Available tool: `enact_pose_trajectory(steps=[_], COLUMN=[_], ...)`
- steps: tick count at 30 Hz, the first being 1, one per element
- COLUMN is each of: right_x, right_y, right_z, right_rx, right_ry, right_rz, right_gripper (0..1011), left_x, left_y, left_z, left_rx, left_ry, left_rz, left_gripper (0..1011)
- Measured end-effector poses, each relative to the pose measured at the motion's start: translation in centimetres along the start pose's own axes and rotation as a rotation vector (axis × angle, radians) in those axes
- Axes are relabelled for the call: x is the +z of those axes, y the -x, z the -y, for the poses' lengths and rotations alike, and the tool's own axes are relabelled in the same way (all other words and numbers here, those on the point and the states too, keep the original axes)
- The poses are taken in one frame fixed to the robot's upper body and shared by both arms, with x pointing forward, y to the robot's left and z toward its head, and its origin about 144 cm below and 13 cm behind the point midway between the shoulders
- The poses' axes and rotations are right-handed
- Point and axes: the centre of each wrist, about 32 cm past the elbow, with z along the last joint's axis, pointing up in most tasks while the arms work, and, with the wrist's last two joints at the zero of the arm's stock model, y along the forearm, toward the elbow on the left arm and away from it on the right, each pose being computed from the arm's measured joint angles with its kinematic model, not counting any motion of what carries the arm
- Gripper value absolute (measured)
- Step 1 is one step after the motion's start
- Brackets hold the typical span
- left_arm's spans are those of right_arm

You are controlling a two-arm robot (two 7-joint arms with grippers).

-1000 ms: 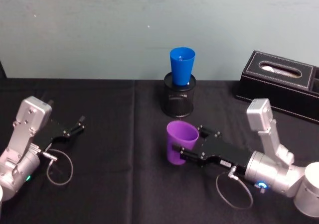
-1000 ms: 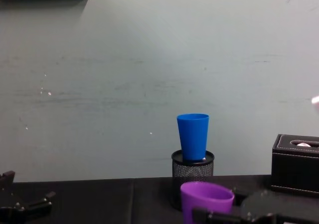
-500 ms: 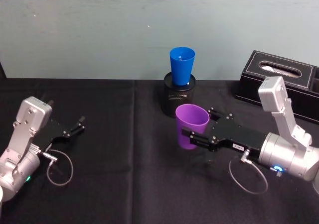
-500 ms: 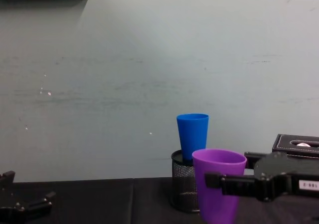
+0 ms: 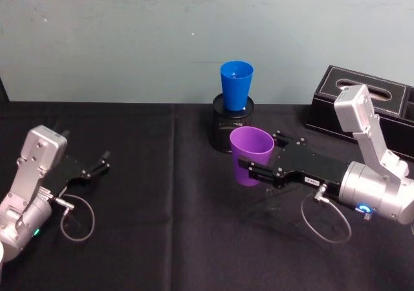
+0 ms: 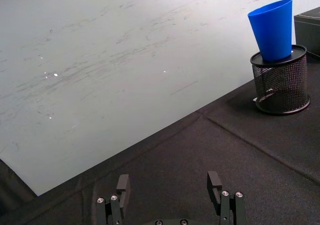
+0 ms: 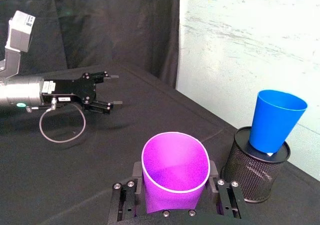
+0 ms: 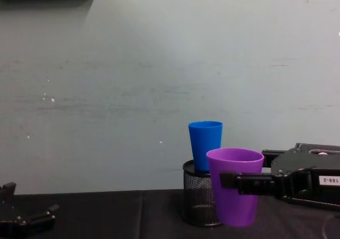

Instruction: Pick up one cup with a gripper and tap it against the other cup.

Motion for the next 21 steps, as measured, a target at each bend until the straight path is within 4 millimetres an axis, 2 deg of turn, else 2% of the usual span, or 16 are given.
enact_pose_trajectory(steps=[21], right_x=[0.19], right_y=[0.05], right_z=[0.08], right_rx=[-0.010], right_ry=[0.015], right_rz=[0.014], right_gripper=[732], left_x=[0.00], left_y=[0.00], left_z=[0.00], left_rx=[0.000], left_ry=[0.000], left_rz=[0.000], left_gripper=[1011])
